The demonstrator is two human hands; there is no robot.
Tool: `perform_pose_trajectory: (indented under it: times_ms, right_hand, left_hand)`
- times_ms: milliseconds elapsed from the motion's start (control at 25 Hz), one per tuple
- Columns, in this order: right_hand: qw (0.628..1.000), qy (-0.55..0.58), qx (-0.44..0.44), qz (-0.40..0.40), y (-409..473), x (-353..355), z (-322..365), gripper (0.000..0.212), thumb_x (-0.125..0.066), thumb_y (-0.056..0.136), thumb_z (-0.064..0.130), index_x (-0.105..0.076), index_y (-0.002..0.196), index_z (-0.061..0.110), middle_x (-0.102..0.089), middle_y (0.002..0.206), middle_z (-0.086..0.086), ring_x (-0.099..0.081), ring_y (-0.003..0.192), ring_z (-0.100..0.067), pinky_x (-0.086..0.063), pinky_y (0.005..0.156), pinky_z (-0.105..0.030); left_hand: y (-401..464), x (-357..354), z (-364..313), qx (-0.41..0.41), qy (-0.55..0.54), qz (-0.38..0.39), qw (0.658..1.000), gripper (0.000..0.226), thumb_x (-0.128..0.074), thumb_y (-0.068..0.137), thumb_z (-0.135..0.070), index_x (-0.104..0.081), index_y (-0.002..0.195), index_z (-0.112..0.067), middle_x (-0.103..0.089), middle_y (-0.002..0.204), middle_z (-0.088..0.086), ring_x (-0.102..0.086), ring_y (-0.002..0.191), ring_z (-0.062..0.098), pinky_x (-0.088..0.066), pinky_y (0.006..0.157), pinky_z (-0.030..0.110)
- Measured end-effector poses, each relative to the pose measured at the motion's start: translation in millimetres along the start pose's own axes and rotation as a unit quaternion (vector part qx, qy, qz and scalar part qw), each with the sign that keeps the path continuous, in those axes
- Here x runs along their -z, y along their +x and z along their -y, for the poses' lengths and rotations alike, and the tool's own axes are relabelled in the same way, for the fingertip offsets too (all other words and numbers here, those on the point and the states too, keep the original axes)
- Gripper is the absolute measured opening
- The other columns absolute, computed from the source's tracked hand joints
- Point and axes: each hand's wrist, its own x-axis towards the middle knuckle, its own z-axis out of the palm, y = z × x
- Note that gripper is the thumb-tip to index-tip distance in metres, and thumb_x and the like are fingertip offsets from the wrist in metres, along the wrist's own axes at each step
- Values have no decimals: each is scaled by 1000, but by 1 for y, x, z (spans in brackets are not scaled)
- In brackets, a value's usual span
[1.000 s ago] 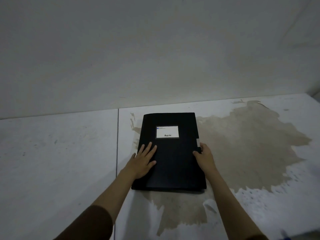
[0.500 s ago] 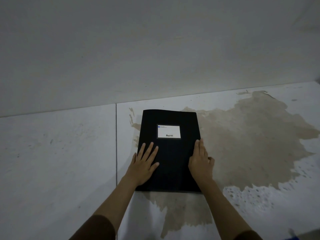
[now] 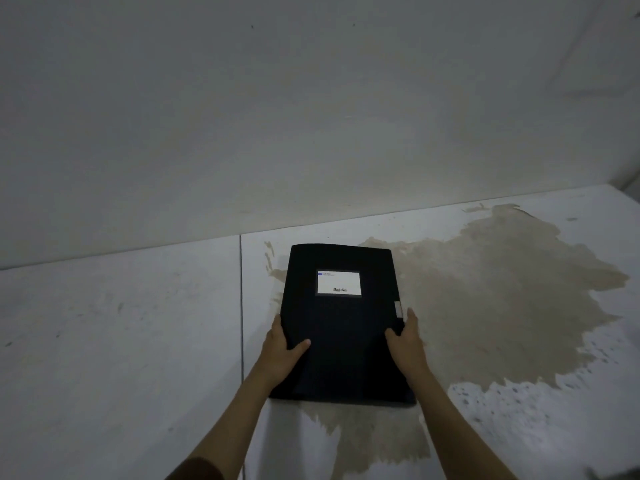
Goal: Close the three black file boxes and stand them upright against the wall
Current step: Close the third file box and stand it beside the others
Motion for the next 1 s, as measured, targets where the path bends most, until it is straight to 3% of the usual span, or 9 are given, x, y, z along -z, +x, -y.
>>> perform_pose_trajectory:
  times_ms: [200, 320, 440, 560, 680, 760, 920, 1000]
  right_hand:
    - [999, 35, 17, 38, -27, -12, 20, 49, -50, 88, 3, -38, 135, 11, -53, 130, -12, -52, 106, -22, -43, 88, -30]
    - [993, 51, 73, 77, -36, -35, 49, 48, -49, 88, -1, -41, 133, 12, -54, 127, -8, -52, 108, -21, -44, 87, -29]
    - [981, 69, 136, 116, -54, -72, 85, 48, -49, 86, -5, -45, 129, 14, -55, 121, -2, -53, 113, -22, -44, 91, -30]
    - [965, 79, 195, 159, -85, -121, 117, 50, -48, 85, -8, -46, 129, 15, -53, 124, 0, -50, 116, -18, -42, 101, -33]
    - [942, 76, 246, 213, -131, -178, 145, 52, -46, 86, -6, -43, 131, 19, -50, 129, 3, -47, 121, -17, -39, 105, -35]
    - [924, 79, 281, 249, -165, -214, 164, 53, -45, 87, -5, -40, 133, 22, -48, 128, 7, -45, 120, -13, -39, 102, -29]
    - [894, 94, 318, 300, -235, -281, 203, 55, -46, 86, -5, -36, 132, 23, -45, 125, 13, -46, 111, 1, -39, 90, -8]
    - [882, 110, 335, 312, -264, -310, 220, 54, -47, 86, -3, -35, 129, 28, -46, 121, 15, -47, 107, 7, -40, 83, -5]
  left_hand:
    - [-26, 29, 5, 65, -108, -40, 991, 73, -62, 85, -33, -19, 140, -12, -44, 137, 11, -51, 117, 27, -42, 91, 29]
    - [-46, 62, 14, 77, -173, -112, 975, 65, -61, 85, -35, -24, 134, -12, -47, 130, 11, -52, 102, 21, -43, 82, 29]
    - [-67, 108, 27, 66, -249, -206, 944, 57, -62, 84, -35, -30, 127, -15, -50, 128, 14, -56, 100, 25, -47, 71, 27]
    - [-94, 164, 45, 68, -308, -279, 907, 58, -61, 82, -41, -31, 127, -18, -49, 129, 16, -56, 107, 30, -50, 81, 36]
    - [-137, 230, 68, 64, -345, -311, 883, 82, -63, 71, -61, -32, 135, -20, -49, 134, 12, -54, 114, 31, -48, 96, 43]
    - [-169, 272, 84, 48, -351, -316, 880, 94, -63, 62, -69, -35, 137, -19, -53, 133, 8, -54, 115, 29, -46, 99, 46]
    - [-228, 348, 110, -6, -375, -345, 860, 98, -66, 56, -70, -37, 136, -23, -55, 132, 4, -55, 116, 27, -45, 100, 48]
    - [-255, 378, 119, -24, -378, -360, 853, 99, -66, 54, -70, -35, 137, -25, -54, 133, 4, -53, 120, 28, -42, 104, 50]
